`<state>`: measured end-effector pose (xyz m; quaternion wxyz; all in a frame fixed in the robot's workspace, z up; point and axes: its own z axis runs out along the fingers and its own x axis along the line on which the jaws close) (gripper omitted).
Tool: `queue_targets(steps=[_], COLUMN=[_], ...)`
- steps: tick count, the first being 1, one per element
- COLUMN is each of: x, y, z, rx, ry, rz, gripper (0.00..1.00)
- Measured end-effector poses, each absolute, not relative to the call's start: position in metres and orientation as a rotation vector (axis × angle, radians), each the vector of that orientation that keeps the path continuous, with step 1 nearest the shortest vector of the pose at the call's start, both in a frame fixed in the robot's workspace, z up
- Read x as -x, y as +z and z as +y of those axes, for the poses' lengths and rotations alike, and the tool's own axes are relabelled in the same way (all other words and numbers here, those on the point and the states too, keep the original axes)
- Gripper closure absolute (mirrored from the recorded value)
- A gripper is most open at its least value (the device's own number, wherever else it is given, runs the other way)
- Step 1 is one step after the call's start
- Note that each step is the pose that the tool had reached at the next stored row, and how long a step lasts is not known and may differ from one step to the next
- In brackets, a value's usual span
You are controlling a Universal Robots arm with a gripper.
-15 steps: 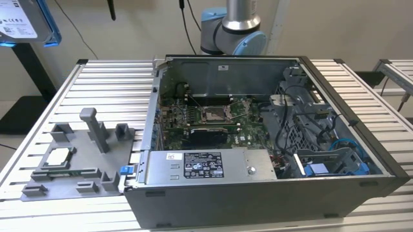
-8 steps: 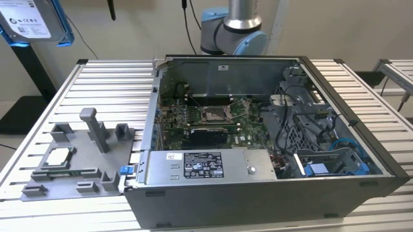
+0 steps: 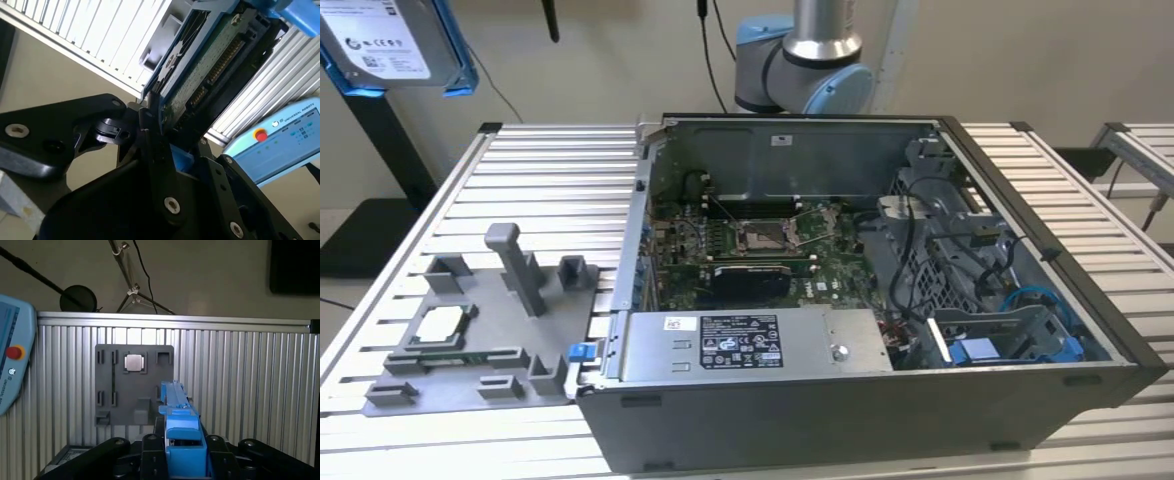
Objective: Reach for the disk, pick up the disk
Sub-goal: 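Pick up the disk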
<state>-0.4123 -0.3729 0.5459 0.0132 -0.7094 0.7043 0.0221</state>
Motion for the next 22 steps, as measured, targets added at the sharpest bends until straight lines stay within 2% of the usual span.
queue_targets(steps=[22], x=[0.354], y=[0.545], z=[-0.373], rx=[2.21], ry=[0.069], rz=[2.194], gripper=[1.0])
